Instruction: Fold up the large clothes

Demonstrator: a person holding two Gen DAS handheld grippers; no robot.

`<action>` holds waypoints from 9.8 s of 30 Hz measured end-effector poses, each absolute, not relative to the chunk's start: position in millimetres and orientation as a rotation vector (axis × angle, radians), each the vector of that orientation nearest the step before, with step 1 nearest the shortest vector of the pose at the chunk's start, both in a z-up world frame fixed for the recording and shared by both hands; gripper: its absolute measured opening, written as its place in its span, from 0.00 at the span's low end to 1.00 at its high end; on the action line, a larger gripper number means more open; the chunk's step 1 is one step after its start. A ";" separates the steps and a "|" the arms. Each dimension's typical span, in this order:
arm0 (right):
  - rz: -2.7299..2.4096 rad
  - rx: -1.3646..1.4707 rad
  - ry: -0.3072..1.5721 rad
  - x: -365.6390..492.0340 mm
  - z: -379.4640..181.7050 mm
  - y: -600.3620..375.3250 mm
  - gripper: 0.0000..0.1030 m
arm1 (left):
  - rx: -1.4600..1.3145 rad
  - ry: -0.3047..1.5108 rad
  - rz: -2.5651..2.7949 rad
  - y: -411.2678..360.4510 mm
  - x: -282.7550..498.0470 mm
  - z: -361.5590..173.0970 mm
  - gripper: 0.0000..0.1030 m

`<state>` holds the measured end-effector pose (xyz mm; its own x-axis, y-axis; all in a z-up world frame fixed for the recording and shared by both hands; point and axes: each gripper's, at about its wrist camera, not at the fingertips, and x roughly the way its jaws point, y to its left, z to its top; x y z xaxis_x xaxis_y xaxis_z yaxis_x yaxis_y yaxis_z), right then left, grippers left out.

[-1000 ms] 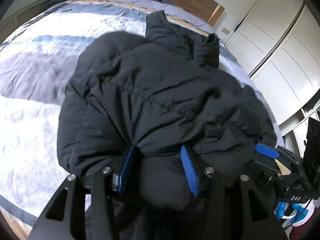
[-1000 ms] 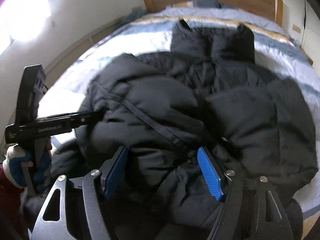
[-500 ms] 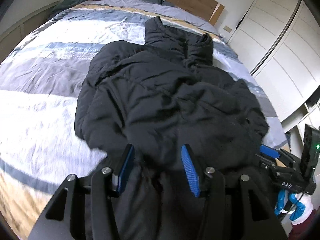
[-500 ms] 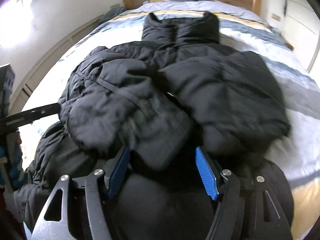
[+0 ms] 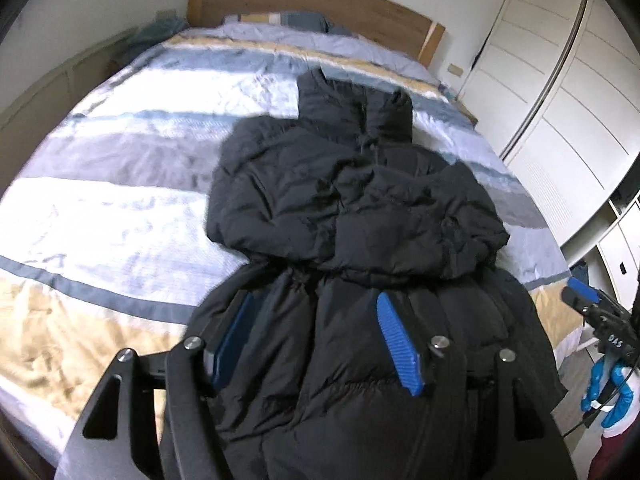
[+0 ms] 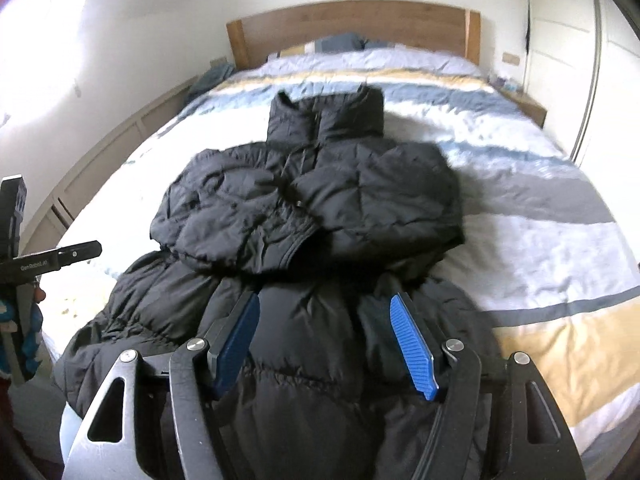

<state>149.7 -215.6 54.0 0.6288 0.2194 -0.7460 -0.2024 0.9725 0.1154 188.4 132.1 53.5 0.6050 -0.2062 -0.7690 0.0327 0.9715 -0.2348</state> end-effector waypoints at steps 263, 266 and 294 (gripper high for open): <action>0.213 0.061 0.904 90.1 63.9 -365.4 0.90 | -0.291 1.002 -0.174 220.0 96.8 23.8 0.65; 0.170 0.116 0.915 66.3 54.0 -386.3 0.94 | -0.342 1.018 -0.163 238.8 69.9 10.6 0.66; 0.385 0.615 1.283 66.8 -133.0 -398.4 1.00 | -0.959 1.053 -0.287 271.4 8.1 -128.8 0.77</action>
<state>66.8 -398.4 -133.0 0.2541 0.5883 -0.7677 0.0677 0.7809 0.6209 8.1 271.4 -128.8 0.5023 -0.6179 -0.6048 -0.2259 0.5814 -0.7816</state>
